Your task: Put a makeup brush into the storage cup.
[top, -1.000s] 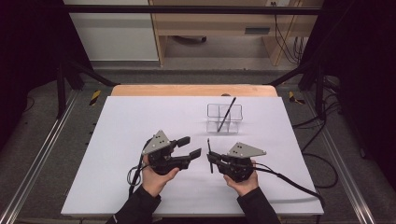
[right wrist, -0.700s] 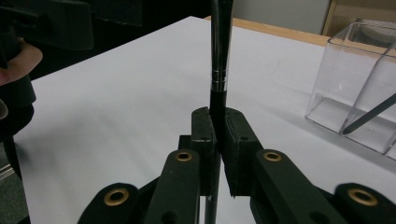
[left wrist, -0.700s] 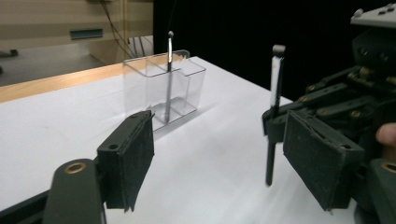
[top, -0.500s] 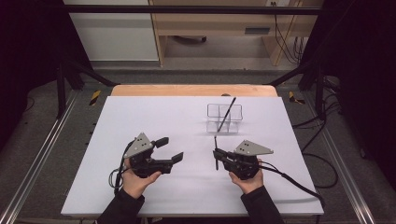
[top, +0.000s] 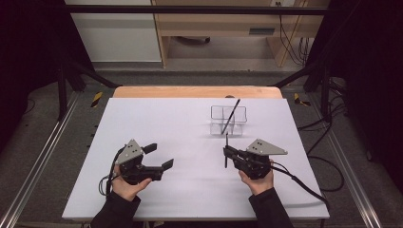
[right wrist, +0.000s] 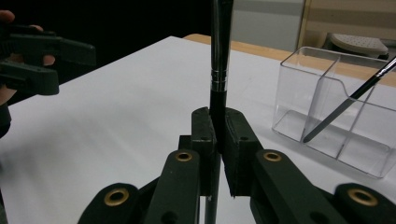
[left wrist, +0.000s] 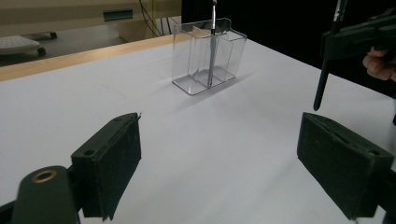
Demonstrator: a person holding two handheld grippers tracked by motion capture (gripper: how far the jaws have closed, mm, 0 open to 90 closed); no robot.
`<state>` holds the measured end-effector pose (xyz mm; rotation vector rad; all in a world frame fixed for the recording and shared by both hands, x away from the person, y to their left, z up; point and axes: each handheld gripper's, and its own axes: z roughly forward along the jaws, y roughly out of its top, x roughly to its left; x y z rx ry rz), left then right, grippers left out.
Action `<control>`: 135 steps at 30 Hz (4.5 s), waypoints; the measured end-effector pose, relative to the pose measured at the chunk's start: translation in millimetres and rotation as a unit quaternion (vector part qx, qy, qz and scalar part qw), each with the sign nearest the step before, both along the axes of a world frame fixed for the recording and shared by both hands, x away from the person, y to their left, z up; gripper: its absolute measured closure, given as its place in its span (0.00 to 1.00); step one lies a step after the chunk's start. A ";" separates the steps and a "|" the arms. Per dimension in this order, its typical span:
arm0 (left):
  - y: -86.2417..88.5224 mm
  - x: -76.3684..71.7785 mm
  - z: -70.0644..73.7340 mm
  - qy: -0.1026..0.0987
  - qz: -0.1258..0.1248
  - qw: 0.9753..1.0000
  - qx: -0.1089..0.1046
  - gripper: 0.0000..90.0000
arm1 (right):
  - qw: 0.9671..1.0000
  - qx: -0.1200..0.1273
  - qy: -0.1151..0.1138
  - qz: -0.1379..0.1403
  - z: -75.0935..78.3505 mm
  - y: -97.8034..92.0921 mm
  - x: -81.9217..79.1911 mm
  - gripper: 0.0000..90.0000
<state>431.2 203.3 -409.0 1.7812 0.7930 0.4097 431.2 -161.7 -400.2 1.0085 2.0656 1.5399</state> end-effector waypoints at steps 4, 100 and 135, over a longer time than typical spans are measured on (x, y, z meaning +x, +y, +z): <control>4.8 0.0 -2.2 0.002 0.008 1.000 0.007 0.14 | 1.000 0.013 0.000 -0.007 5.5 -4.4 5.3 0.94; 31.3 8.0 -19.4 0.019 0.057 0.997 0.041 0.12 | 0.982 0.028 0.002 -0.188 11.6 8.4 154.7 0.94; 30.2 8.6 -21.2 0.020 0.058 0.997 0.046 0.12 | 0.985 0.001 0.025 -0.170 -15.5 8.4 145.5 0.93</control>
